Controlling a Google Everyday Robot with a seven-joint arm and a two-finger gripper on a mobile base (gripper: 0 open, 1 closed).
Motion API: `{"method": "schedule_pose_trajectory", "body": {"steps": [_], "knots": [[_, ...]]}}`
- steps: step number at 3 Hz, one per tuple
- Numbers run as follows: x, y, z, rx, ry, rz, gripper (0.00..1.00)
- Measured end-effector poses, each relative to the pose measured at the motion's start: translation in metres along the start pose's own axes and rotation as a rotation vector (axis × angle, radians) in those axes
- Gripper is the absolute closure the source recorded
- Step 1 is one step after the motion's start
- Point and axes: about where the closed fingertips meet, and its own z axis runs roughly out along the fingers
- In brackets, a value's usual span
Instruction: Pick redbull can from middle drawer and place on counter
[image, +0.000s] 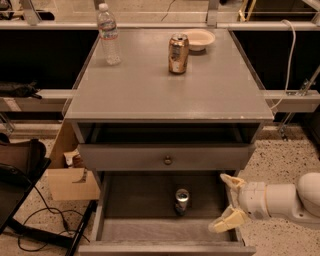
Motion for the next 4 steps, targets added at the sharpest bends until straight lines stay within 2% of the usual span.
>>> {"method": "schedule_pose_trajectory", "body": {"steps": [1, 2, 3, 4], "knots": [[0.027, -0.029, 0.053, -0.034, -0.09, -0.046, 0.0], [0.048, -0.046, 0.084, -0.057, -0.146, -0.075, 0.0], [0.07, -0.053, 0.117, -0.089, -0.22, -0.09, 0.0], [0.081, -0.056, 0.145, -0.114, -0.285, -0.094, 0.0]]}}
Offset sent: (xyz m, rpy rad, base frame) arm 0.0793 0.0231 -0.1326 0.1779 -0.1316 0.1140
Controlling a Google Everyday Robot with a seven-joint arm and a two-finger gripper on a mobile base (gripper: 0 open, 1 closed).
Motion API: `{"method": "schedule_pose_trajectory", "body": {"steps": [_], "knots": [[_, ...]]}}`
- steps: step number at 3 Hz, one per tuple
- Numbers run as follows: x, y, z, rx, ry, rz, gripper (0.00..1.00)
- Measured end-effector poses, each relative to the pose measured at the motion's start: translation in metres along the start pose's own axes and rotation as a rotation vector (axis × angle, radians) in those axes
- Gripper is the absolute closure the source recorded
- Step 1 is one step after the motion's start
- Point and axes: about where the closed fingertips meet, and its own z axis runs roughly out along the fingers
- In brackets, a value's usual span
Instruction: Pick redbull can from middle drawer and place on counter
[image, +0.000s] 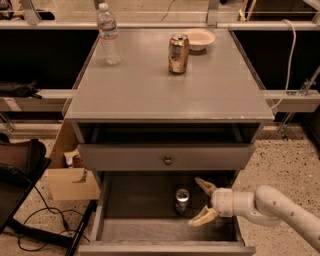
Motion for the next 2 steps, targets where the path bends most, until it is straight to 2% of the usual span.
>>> {"method": "schedule_pose_trajectory", "body": {"steps": [1, 2], "knots": [[0.001, 0.0, 0.022, -0.023, -0.035, -0.021, 0.0], [0.005, 0.005, 0.046, -0.049, -0.043, -0.026, 0.19]]}}
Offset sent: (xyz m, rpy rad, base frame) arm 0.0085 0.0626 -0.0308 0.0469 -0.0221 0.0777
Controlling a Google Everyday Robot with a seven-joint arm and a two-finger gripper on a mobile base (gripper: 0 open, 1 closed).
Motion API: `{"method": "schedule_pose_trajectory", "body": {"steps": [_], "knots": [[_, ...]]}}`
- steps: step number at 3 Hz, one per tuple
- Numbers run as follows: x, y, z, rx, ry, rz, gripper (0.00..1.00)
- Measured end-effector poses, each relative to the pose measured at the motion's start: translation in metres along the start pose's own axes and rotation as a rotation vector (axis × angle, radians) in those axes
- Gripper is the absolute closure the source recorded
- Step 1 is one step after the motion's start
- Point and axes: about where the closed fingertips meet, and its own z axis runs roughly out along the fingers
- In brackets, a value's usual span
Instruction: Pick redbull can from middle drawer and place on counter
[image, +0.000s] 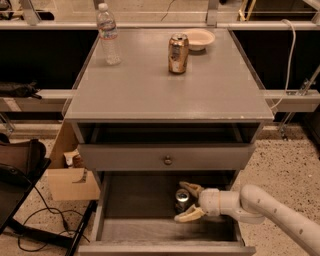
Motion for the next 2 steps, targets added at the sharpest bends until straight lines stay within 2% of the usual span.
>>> {"method": "schedule_pose_trajectory", "body": {"steps": [2], "knots": [[0.0004, 0.0005, 0.0022, -0.003, -0.001, 0.0, 0.66]]}}
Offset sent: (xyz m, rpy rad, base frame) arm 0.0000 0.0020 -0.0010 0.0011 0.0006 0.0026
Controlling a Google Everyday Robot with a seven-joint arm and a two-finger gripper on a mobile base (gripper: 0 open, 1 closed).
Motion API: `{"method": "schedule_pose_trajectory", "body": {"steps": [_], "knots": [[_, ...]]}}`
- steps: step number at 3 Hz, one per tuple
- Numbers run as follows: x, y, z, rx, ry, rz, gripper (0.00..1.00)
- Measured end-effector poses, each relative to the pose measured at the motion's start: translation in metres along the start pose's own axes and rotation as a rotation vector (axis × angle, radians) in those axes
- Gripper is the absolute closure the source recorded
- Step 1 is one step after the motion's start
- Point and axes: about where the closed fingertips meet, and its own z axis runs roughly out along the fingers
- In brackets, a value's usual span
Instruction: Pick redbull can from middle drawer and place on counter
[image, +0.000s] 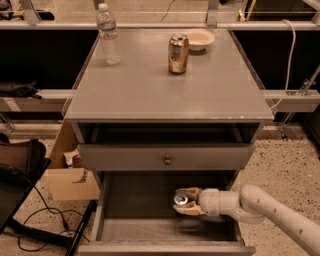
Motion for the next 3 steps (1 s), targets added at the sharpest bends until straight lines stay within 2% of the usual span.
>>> {"method": "schedule_pose_trajectory", "body": {"steps": [1, 2, 3], "knots": [[-0.014, 0.005, -0.006, 0.019, 0.028, 0.021, 0.89], [-0.065, 0.018, -0.021, 0.042, 0.079, 0.083, 1.0], [-0.142, 0.031, -0.046, 0.047, 0.097, 0.147, 1.0]]}}
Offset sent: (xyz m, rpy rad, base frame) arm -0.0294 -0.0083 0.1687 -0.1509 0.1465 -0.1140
